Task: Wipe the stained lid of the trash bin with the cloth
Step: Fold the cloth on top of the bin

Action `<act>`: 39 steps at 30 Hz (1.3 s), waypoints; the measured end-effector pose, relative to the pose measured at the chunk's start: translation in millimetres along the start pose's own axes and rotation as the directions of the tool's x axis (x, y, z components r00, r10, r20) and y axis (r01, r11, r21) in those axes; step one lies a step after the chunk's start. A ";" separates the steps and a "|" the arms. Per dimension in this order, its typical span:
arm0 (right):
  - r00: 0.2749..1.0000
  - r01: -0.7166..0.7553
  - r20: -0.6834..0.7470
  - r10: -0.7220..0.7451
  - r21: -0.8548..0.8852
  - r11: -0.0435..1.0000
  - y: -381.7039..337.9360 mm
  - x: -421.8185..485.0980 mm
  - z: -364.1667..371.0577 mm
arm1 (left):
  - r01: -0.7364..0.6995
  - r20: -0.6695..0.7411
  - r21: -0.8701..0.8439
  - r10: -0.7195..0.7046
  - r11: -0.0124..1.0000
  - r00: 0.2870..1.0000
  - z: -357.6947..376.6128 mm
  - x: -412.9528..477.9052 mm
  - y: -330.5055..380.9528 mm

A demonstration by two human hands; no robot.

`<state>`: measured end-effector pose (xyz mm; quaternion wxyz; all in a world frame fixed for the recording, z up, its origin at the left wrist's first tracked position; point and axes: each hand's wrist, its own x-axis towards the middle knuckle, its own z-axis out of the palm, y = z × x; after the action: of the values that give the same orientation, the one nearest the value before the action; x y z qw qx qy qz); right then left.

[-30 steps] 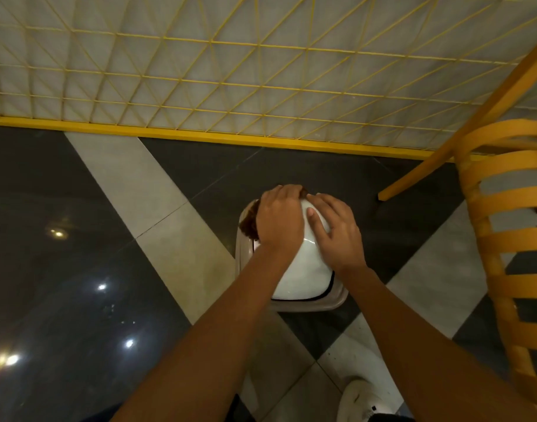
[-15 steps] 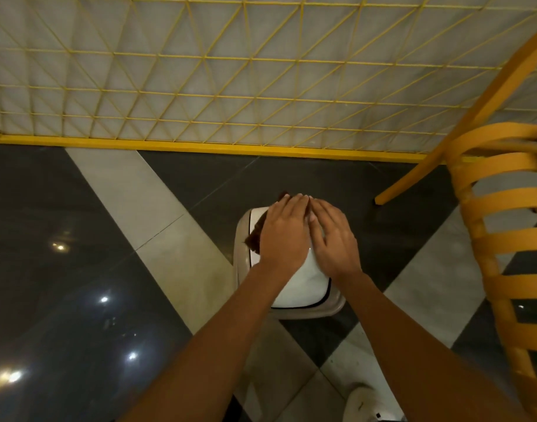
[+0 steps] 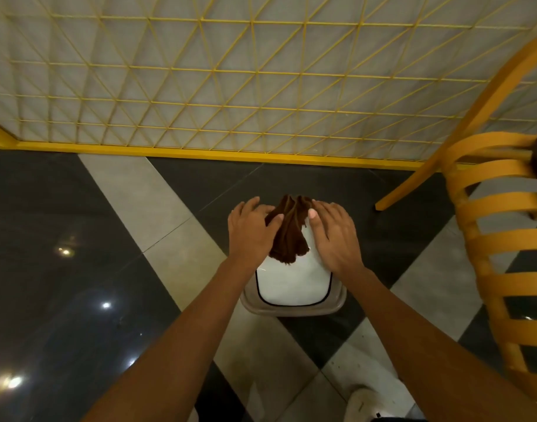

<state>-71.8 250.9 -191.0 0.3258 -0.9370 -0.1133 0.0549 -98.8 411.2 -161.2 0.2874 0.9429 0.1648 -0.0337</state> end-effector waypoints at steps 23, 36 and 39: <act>0.894 -0.385 0.332 0.299 0.912 0.139 -71.4 15.2 -124.6 | 0.374 0.335 -0.742 -0.177 0.556 0.926 -115.0 13.9 123.2; 0.729 -0.526 0.142 0.670 0.742 0.416 54.2 -24.6 -355.7 | 0.301 0.465 -0.668 0.066 0.680 0.883 -36.8 -36.4 340.7; 0.697 -0.557 0.086 0.712 0.691 0.461 106.0 -46.0 -388.0 | 0.225 0.457 -0.658 0.142 0.719 0.878 13.7 -61.3 385.2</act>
<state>-29.1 -73.3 47.7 0.6051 -0.7256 0.3094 0.1081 -29.0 85.1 41.6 0.6495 0.7232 0.1111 -0.2068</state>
